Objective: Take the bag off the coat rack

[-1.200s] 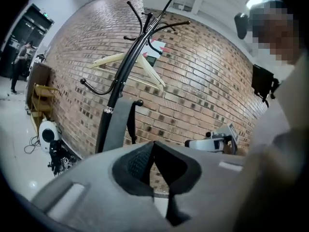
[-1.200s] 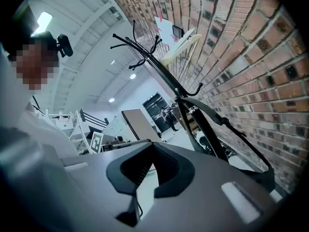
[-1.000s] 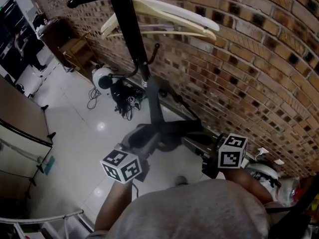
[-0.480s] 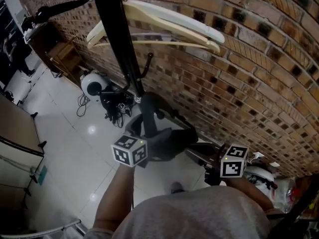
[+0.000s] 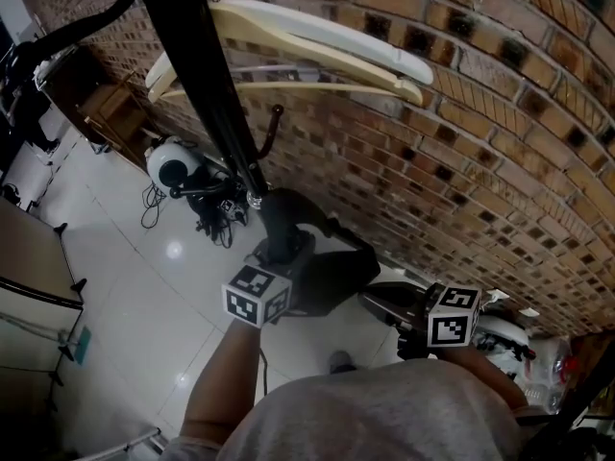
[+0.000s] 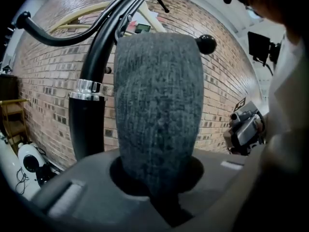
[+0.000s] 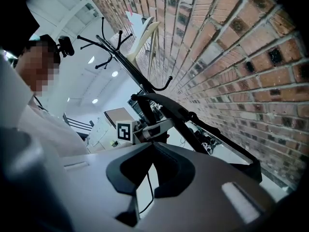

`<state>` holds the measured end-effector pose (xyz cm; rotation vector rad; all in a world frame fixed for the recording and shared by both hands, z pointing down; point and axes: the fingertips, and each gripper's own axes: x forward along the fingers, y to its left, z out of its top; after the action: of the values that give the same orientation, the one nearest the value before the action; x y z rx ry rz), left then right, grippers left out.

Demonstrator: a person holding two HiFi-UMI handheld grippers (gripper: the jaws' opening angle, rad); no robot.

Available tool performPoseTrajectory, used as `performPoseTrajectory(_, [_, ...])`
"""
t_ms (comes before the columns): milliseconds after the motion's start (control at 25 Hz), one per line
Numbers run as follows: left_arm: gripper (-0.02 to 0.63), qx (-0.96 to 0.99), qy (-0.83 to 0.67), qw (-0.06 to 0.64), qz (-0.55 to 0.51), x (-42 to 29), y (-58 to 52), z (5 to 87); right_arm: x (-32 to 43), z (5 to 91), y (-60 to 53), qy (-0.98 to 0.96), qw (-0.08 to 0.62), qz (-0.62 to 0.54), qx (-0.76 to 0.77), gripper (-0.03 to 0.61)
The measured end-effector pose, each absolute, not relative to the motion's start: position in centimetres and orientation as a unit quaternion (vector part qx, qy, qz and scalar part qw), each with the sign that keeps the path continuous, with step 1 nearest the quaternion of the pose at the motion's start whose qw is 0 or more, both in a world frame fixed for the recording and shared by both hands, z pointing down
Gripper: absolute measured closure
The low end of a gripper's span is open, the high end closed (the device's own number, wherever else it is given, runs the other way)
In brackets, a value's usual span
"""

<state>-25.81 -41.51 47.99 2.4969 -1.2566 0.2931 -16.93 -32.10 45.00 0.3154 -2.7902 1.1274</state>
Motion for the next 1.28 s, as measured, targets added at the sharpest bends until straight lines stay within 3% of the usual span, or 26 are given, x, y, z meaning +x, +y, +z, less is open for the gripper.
performPoseTrajectory(160, [0.61,0.881,-0.432,0.167,0.095,-25.8,-41.2,47.7,-17.1,45.3,-32.2,-0.919,0.054,0.377,0.104,0.58])
performPoseTrajectory(480, [0.612,0.892,-0.412,0.174,0.067,-25.2,-39.9,45.6,-17.2,44.8,-31.6,-0.922,0.052,0.369,0.102,0.58])
performPoseTrajectory(960, [0.611,0.905,-0.403,0.112,0.079,-22.7,-36.0,37.9,-16.5,43.1,-29.1,-0.929,0.033,0.359,0.079,0.58])
performPoseTrajectory(1280, [0.609,0.898,-0.42,0.119,0.064,-18.8,-28.8,39.4,-13.1,42.3,-24.3,-0.935,0.035,0.346,0.065,0.58])
